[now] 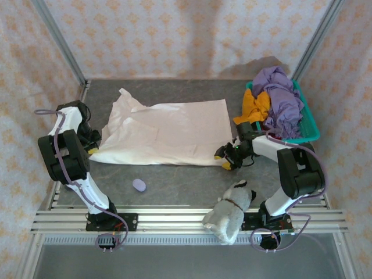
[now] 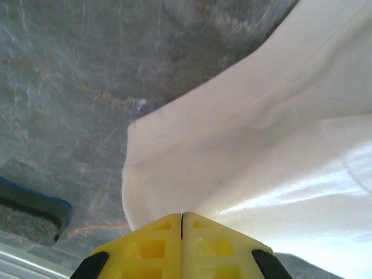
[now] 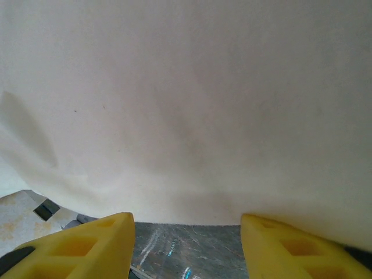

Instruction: Fold and stack the t-shirts

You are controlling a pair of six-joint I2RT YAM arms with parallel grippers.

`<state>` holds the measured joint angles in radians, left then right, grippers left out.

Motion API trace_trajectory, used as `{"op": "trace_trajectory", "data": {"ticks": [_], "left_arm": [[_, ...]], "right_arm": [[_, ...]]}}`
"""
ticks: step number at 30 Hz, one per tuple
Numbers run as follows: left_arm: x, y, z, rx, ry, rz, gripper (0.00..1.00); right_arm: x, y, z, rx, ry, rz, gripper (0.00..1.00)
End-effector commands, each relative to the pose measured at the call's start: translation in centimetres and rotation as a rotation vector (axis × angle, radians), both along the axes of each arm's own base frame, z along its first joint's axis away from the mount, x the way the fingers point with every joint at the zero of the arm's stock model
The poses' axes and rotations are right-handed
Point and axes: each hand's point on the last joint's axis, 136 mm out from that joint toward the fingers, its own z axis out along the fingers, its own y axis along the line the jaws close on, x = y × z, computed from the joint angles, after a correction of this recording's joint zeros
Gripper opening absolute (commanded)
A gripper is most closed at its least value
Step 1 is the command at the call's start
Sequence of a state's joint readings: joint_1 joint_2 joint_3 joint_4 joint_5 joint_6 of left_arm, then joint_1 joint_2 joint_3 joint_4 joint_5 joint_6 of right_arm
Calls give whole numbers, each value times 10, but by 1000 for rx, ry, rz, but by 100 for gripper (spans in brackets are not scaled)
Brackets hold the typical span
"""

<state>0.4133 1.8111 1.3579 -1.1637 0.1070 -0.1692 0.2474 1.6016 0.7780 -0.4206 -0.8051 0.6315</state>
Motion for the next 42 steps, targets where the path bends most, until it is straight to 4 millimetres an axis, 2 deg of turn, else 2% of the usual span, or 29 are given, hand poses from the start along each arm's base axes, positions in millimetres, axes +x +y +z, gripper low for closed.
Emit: {"op": "trace_trajectory", "data": {"ticks": [1,9,12,17,24,28,29,31,33,34,36,38,42], "left_arm": [[-31,1,2,27,100,27,0],[-56,-2,-9,11,179,40,0],[-56,8,-13,38,198,43,0],[-44,21,-23,19,212,61,0],[-60,10,-48,-29,284,62,0],[-65,8,-52,-36,313,67,0],[-64,9,-52,-35,311,69,1],[-63,8,-51,-37,309,72,13],[-62,10,-46,-31,304,76,28],[-60,10,-43,-25,293,76,31],[-53,12,-31,-14,249,87,35],[-39,12,-8,-7,151,107,39],[1,11,35,-30,-39,146,41]], "right_arm": [[-17,-22,-28,-116,73,-27,52],[-21,-31,-33,-164,86,-38,52],[-21,-36,-31,-190,81,-38,52],[-27,-50,-30,-235,92,-56,53],[-27,-51,-27,-244,86,-59,53],[-20,-49,-17,-235,64,-44,53],[-18,-48,-12,-231,53,-37,53],[-13,-45,-2,-214,31,-22,53],[-7,-41,11,-196,2,-15,53],[-5,-40,18,-187,-12,-10,53],[1,-38,33,-178,-41,-1,54],[6,-36,46,-172,-66,6,54],[19,-34,68,-170,-113,15,54]]}}
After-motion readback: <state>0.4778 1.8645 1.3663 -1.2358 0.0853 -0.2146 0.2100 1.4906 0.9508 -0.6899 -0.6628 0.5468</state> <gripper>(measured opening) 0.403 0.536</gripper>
